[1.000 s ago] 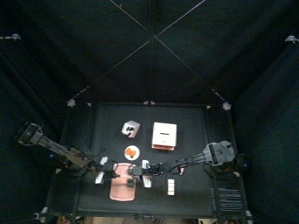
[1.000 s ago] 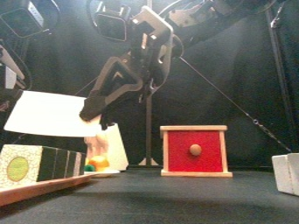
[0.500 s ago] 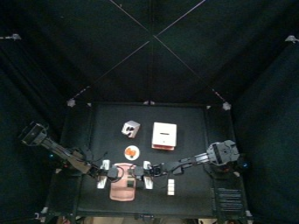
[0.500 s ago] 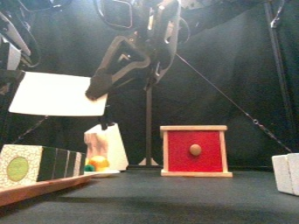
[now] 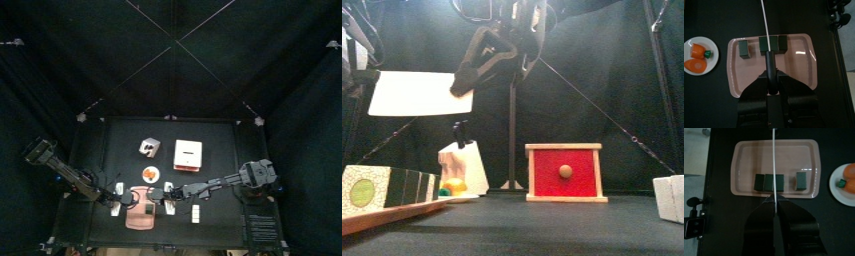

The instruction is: Cut sushi roll

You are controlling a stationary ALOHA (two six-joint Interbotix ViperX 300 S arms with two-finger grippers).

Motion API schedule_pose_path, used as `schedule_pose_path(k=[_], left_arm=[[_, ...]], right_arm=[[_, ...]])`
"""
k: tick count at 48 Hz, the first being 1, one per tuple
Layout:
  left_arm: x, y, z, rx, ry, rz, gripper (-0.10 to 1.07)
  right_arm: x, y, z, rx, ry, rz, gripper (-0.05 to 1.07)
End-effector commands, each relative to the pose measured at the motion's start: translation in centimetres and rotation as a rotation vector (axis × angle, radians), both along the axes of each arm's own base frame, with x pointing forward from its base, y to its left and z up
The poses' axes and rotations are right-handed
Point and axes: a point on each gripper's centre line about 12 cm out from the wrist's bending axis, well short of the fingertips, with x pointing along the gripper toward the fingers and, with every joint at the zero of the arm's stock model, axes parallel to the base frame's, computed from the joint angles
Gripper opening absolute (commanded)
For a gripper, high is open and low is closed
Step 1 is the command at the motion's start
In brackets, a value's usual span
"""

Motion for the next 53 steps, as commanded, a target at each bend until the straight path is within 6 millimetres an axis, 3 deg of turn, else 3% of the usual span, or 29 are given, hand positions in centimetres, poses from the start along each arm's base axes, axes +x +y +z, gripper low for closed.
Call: schedule_pose_path(k=[1, 16, 26, 39, 53], left_arm=[[-0.4, -0.5, -0.1, 0.012, -0.013, -0.012, 0.41], [-0.6, -0.5, -2.2, 0.056, -0.019, 0.015, 0.41], [-0.7, -0.7, -3.2, 0.053, -0.014, 0.008, 0.41], [-0.6, -1.1, -4.5, 0.063, 0.020, 0.000, 0.41], [-0.5, -1.4, -4.8, 0.053, 0.026, -0.010, 0.41]], right_arm=[[-0.8, -0.1, 2.8, -0.038, -0.045, -0.012, 0.38], [-1.3, 1.0, 0.6, -0.081, -0.056, -0.066, 0.39], [-1.1, 1.8, -0.5, -0.018, -0.118, -0.038, 0.38], [-0.5, 2.0, -3.6, 0.007, -0.080, -0.040, 0.38], [-0.5, 2.2, -4.2, 0.022, -0.073, -0.042, 0.38]])
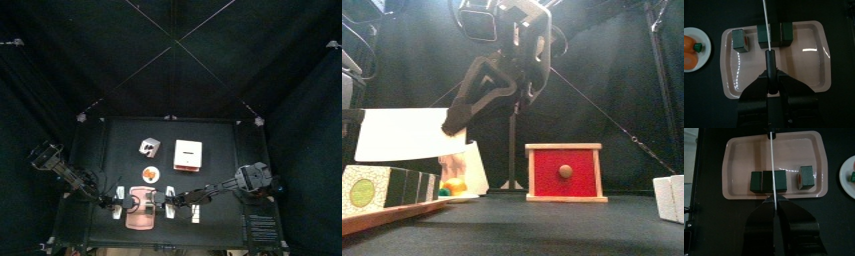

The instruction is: Cut sushi roll

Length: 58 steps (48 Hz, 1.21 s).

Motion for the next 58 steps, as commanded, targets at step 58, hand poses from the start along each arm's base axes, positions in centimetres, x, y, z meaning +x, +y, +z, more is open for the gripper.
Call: schedule_pose_path(k=[58], left_arm=[[-0.2, -0.6, -1.6, 0.009, 0.046, -0.012, 0.41]], right_arm=[[0.2, 0.3, -2.0, 0.034, 0.029, -0.014, 0.37]])
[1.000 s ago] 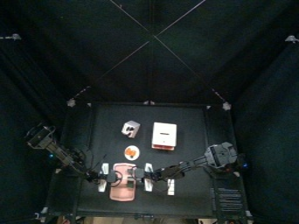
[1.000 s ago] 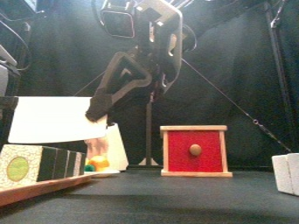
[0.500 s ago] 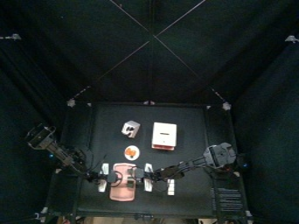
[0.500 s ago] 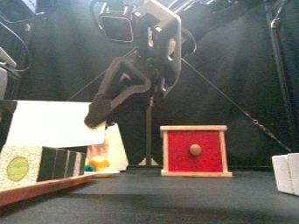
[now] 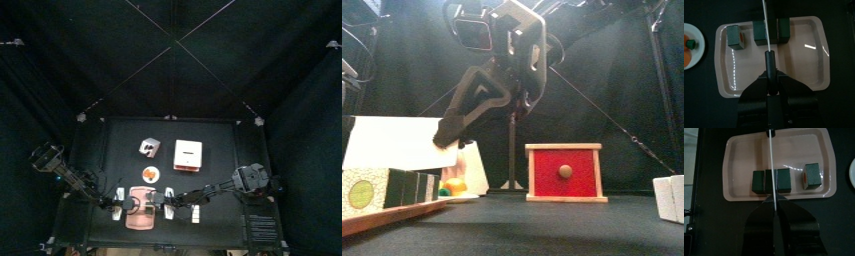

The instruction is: Cut sushi roll

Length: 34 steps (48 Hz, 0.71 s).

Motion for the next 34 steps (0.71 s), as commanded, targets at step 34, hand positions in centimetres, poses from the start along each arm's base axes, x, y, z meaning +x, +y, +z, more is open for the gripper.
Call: schedule_pose_path(k=[34], left_arm=[[-0.3, 1.0, 2.0, 0.033, -0.075, -0.004, 0.41]], right_arm=[[-0.2, 0.1, 1.4, -0.001, -0.024, 0.007, 0.37]])
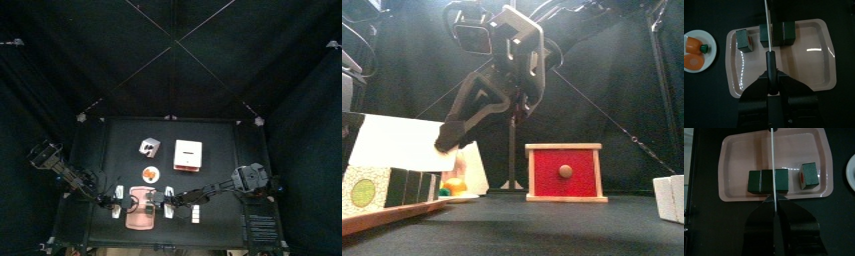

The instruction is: Cut sushi roll

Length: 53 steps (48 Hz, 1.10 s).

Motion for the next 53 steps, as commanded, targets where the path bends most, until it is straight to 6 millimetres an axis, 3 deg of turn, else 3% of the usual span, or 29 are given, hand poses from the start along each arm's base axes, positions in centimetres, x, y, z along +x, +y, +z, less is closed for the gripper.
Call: schedule_pose_path(k=[1, 53], left_arm=[[0.0, 0.0, 0.3, 0.001, -0.006, 0.003, 0.41], [-0.1, -1.1, -3.4, -0.036, 0.114, -0.002, 0.41]], right_arm=[[-0.2, 0.3, 1.3, 0.004, -0.021, 0.007, 0.37], [0.0, 0.4, -1.7, 0.029, 0.021, -0.007, 0.37]])
